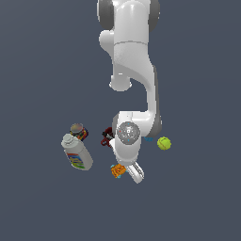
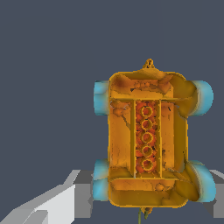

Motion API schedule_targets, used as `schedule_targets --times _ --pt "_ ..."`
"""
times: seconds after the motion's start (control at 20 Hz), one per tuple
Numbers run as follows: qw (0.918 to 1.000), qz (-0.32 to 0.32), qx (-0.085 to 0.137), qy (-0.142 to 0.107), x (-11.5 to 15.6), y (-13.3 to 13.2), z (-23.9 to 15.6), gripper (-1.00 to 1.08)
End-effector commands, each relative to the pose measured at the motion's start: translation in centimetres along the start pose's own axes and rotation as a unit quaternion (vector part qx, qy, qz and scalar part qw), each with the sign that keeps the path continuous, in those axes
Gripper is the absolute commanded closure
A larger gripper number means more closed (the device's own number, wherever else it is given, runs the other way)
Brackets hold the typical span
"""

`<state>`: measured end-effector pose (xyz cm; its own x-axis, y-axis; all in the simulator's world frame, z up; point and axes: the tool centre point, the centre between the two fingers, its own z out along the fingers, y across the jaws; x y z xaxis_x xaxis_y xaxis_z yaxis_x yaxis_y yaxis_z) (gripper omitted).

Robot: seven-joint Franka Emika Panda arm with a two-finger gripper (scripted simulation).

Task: Pick up a designated object from a clutter of objects.

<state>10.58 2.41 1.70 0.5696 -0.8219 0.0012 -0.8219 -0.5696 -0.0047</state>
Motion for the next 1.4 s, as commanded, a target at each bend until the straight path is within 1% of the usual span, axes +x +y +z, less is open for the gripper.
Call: schedule_targets --times 0.0,0.35,0.7,1.0,1.35 --pt "1.0 0.001 -0.002 -0.001 0.1 0.3 0.3 1.08" --pt "1.0 0.0 0.001 0.0 0.0 0.0 -0.1 1.08" --pt "1.0 0.0 0.001 0.0 0.3 1.0 -1.7 1.08" --pt "1.0 0.0 0.0 0.0 0.8 2.9 -4.8 1.08" --pt "1.0 0.0 0.0 -0.001 1.7 6.4 -10.4 1.08"
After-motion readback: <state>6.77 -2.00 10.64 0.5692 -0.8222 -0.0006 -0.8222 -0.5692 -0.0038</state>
